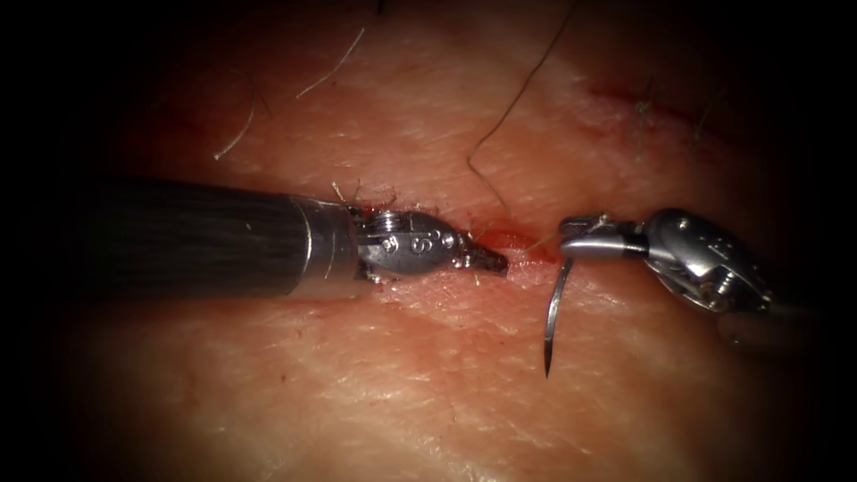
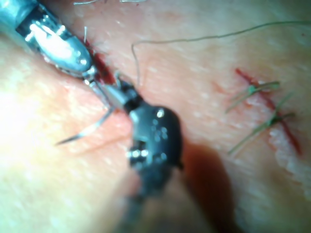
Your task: Wound Closure
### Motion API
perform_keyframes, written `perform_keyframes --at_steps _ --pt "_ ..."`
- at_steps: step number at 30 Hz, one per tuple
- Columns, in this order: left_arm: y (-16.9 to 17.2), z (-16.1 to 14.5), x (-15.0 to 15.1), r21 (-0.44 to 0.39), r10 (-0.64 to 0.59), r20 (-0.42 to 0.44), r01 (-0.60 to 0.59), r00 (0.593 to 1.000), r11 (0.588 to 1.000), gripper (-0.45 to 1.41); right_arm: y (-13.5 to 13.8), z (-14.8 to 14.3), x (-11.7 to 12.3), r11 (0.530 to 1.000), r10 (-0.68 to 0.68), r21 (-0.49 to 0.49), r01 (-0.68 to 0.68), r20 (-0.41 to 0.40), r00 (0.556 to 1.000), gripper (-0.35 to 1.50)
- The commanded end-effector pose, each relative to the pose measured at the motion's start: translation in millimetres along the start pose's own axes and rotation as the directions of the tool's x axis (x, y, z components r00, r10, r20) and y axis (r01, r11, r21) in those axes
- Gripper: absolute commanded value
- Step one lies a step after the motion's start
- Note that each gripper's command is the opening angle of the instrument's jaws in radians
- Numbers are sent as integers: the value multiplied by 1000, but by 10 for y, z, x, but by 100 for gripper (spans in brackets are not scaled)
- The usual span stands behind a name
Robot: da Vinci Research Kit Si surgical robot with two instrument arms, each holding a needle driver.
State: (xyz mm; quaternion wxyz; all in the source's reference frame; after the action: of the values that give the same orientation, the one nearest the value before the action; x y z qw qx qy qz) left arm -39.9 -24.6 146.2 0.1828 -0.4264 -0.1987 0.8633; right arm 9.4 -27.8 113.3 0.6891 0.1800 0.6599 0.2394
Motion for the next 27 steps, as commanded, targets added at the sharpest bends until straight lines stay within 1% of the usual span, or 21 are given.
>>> perform_keyframes --at_steps 1,8,10,14,18,27 --pt "-2 9 -3 -1 3 -1 -3 1000 1000 -45 2 7 -7 1000 -12 -8 13 4 1000 -35" --pt "-19 9 -7 1 -3 -1 3 1000 1000 -45 2 8 -6 995 -94 -39 95 32 995 -35" --pt "-22 10 -7 1 -3 -1 3 1000 1000 -45 2 8 -6 990 -129 -58 132 51 990 -35" --pt "-27 14 -7 3 -4 0 4 1000 1000 -45 7 8 -5 973 -199 -101 207 84 976 -35" --pt "-30 19 -9 8 -2 0 2 1000 1000 -45 12 10 -4 959 -246 -122 257 100 964 -35" --pt "-37 21 -12 10 0 1 0 1000 1000 -45 15 12 3 926 -330 -145 348 131 935 -35"
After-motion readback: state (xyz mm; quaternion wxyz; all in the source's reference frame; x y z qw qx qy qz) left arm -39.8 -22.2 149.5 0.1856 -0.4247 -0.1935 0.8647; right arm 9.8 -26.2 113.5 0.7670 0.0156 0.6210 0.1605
